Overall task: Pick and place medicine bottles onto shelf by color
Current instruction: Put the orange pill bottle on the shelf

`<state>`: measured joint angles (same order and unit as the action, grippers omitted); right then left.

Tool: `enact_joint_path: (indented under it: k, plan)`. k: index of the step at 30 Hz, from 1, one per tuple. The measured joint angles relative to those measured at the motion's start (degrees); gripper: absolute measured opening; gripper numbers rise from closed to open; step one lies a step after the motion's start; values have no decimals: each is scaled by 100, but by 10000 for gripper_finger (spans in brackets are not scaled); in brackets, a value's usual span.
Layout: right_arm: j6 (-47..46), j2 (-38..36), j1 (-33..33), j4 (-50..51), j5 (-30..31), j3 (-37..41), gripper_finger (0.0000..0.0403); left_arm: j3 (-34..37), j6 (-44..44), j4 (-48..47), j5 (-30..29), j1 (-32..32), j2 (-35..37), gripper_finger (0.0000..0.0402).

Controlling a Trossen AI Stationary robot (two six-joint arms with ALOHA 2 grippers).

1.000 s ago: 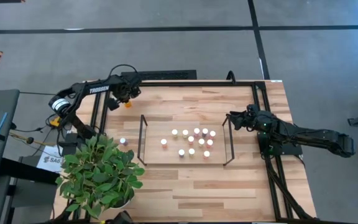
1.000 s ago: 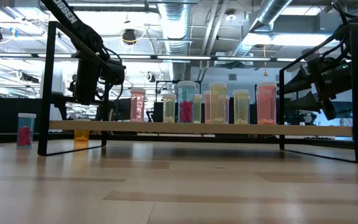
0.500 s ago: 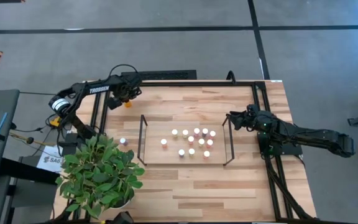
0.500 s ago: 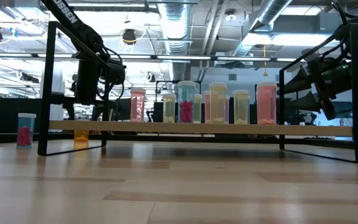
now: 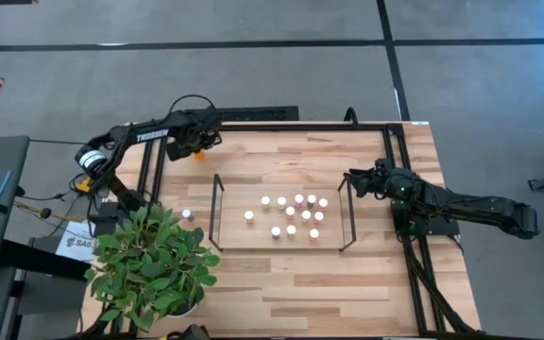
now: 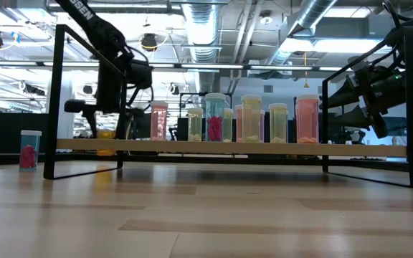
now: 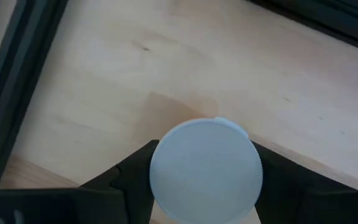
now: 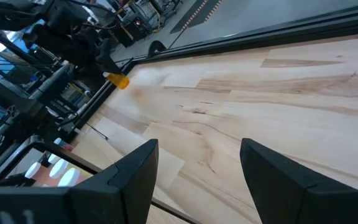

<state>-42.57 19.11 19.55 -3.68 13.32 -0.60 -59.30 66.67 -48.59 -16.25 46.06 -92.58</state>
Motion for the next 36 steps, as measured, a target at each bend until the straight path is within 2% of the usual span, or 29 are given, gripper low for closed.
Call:
enact_joint_path:
  k: [10, 19, 28, 36]
  plan:
    - [2, 0, 0, 0, 0, 0, 249, -767, -102, -374, -141, -560, 0, 177]
    - [2, 0, 0, 0, 0, 0, 249, -1337, -100, -399, -347, -1373, 0, 193]
    - [2, 0, -1, 0, 0, 0, 249, -1595, -98, -346, -575, -2354, 0, 182]
    - [1, -1, 0, 0, 0, -1, 249, -1599, -424, -275, -510, -2887, 0, 185]
